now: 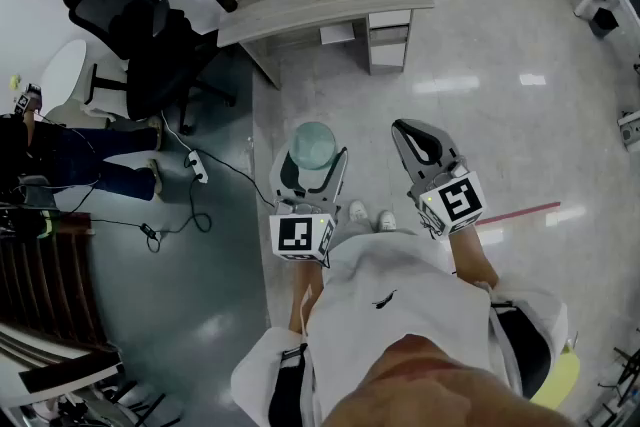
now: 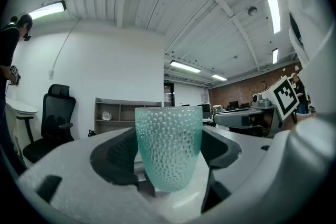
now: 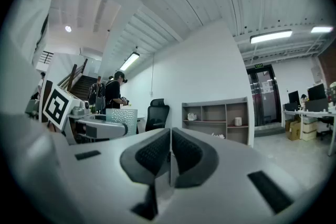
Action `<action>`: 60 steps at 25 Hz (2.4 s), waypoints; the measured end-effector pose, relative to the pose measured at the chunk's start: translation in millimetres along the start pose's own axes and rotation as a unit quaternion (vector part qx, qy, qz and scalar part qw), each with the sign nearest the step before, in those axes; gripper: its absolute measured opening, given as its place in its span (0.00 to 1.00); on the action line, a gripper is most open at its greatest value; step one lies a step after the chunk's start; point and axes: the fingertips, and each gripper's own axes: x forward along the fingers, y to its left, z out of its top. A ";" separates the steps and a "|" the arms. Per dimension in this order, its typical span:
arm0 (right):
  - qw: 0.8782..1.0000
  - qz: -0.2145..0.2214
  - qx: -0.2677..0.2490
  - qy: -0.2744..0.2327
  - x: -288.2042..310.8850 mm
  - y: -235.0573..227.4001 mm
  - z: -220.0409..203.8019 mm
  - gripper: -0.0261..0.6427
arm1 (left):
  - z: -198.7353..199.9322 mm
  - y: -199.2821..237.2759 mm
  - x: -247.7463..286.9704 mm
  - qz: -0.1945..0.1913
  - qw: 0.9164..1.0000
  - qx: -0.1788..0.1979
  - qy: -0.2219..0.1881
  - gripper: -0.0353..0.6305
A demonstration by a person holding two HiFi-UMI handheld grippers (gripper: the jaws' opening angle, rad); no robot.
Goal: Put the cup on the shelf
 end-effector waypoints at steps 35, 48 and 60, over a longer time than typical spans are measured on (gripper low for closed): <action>1.000 0.006 0.008 0.006 98.6 -57.7 -4.5 0.09 | 1.3 67.8 95.4 0.003 1.000 0.002 -0.002 0.62; 1.000 -0.007 0.001 0.012 169.8 -70.4 -4.0 0.09 | 3.1 130.2 139.1 -0.008 1.000 0.001 -0.009 0.62; 0.999 -0.032 -0.003 0.012 212.8 -77.5 -4.3 0.09 | -3.0 166.9 172.6 -0.035 0.999 -0.005 -0.010 0.62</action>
